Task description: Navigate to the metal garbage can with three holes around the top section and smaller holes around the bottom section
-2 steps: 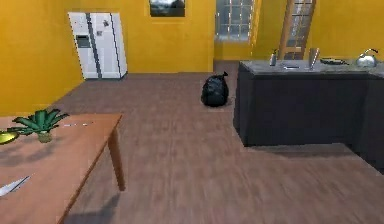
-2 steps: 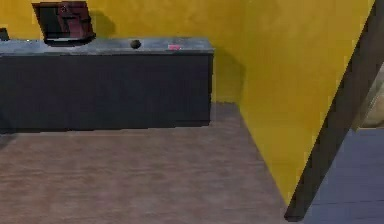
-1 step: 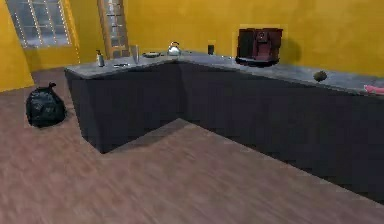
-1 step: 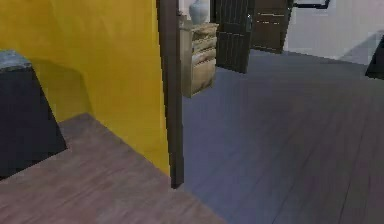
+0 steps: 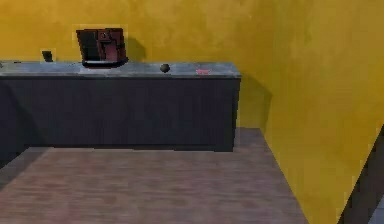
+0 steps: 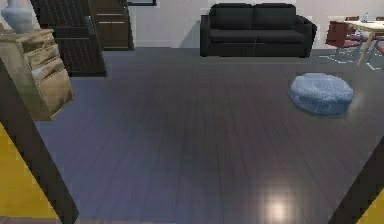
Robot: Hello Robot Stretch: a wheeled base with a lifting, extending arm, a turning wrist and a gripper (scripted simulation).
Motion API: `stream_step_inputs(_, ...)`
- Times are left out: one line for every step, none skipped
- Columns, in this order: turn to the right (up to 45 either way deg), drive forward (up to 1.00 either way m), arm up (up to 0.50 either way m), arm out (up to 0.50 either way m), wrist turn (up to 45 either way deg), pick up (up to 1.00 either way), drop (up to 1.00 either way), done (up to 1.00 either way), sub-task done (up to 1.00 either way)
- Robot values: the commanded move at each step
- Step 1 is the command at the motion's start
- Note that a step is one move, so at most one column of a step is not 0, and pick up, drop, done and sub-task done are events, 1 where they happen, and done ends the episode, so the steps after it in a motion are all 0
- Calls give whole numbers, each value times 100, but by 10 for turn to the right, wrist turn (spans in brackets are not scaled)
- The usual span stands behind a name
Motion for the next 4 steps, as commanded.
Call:
stream_step_inputs(0,5,0,0,0,0,0,0,0)
stream_step_inputs(-450,0,0,0,0,0,0,0,0)
stream_step_inputs(-330,0,0,0,0,0,0,0,0)
stream_step_inputs(0,100,0,0,0,0,0,0,0)
